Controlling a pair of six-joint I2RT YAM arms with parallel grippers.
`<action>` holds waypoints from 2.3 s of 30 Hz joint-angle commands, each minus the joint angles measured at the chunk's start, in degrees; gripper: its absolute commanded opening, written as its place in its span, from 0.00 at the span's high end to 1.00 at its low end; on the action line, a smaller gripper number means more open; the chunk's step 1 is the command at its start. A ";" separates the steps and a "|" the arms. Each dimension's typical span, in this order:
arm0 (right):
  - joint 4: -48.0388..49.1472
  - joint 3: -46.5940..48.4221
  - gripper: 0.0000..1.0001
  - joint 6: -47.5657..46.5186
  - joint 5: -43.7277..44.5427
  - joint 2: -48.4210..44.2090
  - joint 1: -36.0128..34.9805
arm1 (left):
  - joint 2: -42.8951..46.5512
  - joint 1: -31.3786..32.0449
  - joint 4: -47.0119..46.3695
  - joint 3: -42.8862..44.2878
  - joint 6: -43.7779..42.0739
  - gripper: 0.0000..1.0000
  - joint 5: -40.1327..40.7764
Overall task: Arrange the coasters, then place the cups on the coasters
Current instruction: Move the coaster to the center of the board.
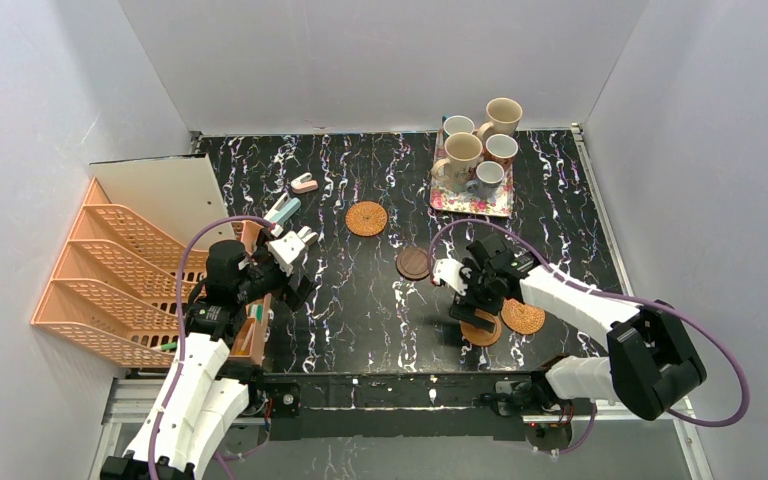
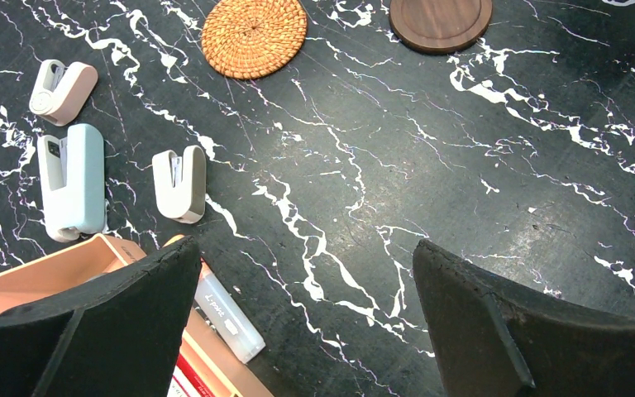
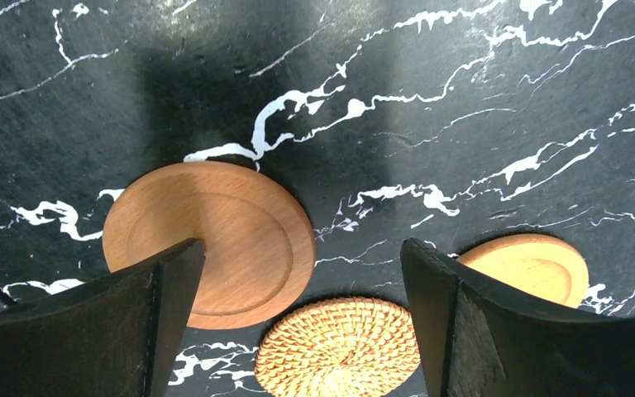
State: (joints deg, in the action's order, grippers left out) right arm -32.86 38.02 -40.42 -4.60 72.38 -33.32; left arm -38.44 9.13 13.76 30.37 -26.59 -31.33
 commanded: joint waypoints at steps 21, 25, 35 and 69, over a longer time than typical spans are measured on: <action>19.94 14.29 0.02 4.88 15.92 19.99 -2.92 | 0.04 -0.16 0.30 0.75 -0.39 0.02 -1.14; 22.53 13.54 0.02 4.21 19.40 21.18 -3.26 | 0.16 -0.16 0.21 0.72 -0.39 0.02 -1.38; 15.63 10.73 0.02 2.01 17.83 17.28 -3.33 | -0.03 -0.16 0.30 0.81 -0.39 0.02 -1.45; 11.68 19.62 0.02 4.32 5.99 23.16 -30.23 | -0.45 -0.16 0.17 0.83 -0.39 0.02 -0.75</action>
State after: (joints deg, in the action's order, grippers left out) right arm -22.59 54.17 -37.91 4.47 91.50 -61.08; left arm -38.85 9.13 13.74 30.37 -26.61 -31.33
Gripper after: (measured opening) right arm 0.982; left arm 0.981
